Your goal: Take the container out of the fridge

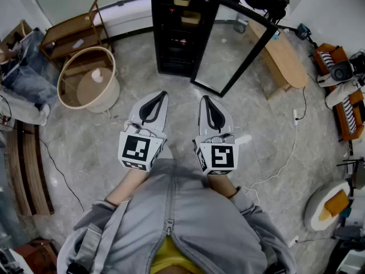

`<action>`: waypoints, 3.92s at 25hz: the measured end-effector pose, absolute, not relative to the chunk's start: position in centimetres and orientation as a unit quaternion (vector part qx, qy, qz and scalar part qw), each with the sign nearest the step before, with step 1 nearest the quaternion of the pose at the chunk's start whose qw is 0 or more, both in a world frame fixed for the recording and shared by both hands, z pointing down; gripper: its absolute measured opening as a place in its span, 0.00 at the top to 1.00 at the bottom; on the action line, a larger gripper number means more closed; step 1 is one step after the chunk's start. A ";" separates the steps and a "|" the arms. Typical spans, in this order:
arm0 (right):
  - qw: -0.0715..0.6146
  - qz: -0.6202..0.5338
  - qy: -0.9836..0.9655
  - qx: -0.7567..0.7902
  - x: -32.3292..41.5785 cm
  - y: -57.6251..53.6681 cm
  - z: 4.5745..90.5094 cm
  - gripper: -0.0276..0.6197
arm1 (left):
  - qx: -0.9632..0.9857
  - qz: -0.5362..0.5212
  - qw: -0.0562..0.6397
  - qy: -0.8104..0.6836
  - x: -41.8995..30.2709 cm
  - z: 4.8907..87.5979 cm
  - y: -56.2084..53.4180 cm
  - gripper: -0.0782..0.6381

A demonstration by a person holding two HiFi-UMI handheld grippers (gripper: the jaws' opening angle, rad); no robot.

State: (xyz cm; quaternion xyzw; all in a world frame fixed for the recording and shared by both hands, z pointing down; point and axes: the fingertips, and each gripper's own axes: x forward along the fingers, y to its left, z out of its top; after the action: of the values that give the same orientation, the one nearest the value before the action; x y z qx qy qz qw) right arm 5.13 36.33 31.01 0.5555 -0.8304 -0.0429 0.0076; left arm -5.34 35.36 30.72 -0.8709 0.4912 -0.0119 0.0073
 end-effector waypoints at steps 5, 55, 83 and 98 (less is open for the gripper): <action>0.000 -0.041 -0.828 0.559 5.4 34.4 31.2 0.96 | -0.871 -0.010 0.005 0.492 -5.3 31.3 33.3 0.89; 0.053 -0.042 -0.812 0.579 6.1 -11.6 35.2 0.96 | -0.897 0.009 -0.018 0.441 -3.5 34.6 -13.2 0.89; 0.059 -0.039 -0.880 0.470 7.7 -23.9 37.9 0.96 | -0.844 0.008 -0.062 0.533 -0.7 38.7 -24.8 0.89; 0.059 -0.006 -0.864 0.500 5.4 -28.4 38.9 0.96 | -0.859 -0.022 -0.073 0.506 -2.3 42.1 -31.4 0.72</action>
State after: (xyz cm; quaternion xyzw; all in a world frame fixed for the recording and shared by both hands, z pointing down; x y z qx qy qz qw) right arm 5.37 -28.40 38.87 0.5004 -0.8638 -0.0059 0.0586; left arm -2.26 -31.37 42.14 -0.8595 0.5055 -0.0221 -0.0727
